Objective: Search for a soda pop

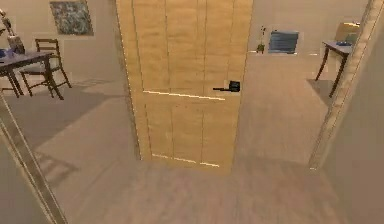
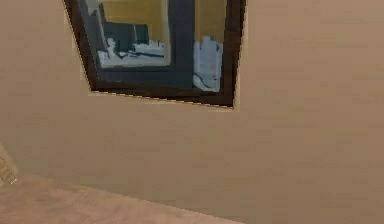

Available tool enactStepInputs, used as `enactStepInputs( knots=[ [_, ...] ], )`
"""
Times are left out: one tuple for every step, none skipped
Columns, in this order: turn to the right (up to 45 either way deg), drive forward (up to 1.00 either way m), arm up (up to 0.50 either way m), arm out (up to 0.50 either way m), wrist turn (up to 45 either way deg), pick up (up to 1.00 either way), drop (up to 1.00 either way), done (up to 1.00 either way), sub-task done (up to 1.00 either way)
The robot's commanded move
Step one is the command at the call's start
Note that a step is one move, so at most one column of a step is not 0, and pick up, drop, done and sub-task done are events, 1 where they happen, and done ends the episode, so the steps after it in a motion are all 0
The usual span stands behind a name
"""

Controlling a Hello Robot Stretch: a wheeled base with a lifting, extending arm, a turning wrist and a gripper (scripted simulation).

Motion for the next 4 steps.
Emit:
enactStepInputs(
  knots=[
    [-15.0,0.0,0.0,0.0,0.0,0.0,0.0,0.0,0.0],
    [0.0,0.85,0.0,0.0,0.0,0.0,0.0,0.0,0.0],
    [-18.0,0.0,0.0,0.0,0.0,0.0,0.0,0.0,0.0],
    [0.0,0.45,0.0,0.0,0.0,0.0,0.0,0.0,0.0]
  ],
)
